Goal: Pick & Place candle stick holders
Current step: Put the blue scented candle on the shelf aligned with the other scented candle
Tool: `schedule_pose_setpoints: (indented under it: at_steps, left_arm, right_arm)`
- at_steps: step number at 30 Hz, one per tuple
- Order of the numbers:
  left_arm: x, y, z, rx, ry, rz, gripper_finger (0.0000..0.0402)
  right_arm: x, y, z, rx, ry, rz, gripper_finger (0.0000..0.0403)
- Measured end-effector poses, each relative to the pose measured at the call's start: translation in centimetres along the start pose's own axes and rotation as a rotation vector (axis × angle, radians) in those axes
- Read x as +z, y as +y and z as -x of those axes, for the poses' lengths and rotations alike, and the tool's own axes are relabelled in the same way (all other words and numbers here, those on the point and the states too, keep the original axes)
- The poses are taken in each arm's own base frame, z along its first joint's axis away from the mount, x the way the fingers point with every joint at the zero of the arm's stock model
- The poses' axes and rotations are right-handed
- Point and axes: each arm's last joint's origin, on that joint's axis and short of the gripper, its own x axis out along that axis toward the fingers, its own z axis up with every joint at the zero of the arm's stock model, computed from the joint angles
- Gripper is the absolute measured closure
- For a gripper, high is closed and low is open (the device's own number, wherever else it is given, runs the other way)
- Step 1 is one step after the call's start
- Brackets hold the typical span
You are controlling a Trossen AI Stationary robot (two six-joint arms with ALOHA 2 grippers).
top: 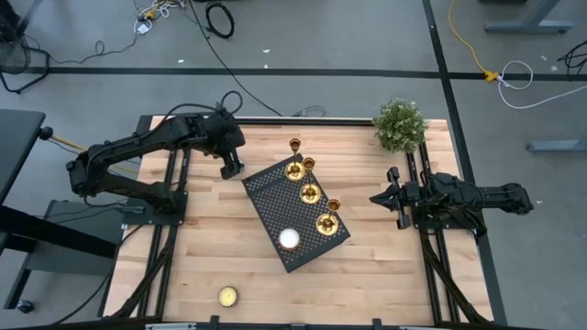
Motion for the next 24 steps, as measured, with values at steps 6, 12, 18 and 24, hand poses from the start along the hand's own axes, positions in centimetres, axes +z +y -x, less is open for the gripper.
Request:
schedule_pose_setpoints:
  at_steps: [6, 12, 18, 24]
  left_arm:
    - [-0.02, 0.18, -0.01, 0.02, 0.003, -0.019, 0.0003]
    - [-0.07, 0.52, -0.03, 0.028, 0.006, -0.006, 0.0003]
    - [-0.08, 0.55, -0.03, 0.032, 0.007, -0.005, 0.0003]
    - [-0.09, 0.59, -0.03, 0.048, 0.01, -0.02, 0.0003]
  right_arm:
    - [0.0, 0.0, 0.0, 0.0, 0.0, 0.0, 0.0385]
    - [0.0, 0.0, 0.0, 0.0, 0.0, 0.0, 0.0385]
    - [0.0, 0.0, 0.0, 0.0, 0.0, 0.0, 0.0385]
    - [0.0, 0.0, 0.0, 0.0, 0.0, 0.0, 0.0385]
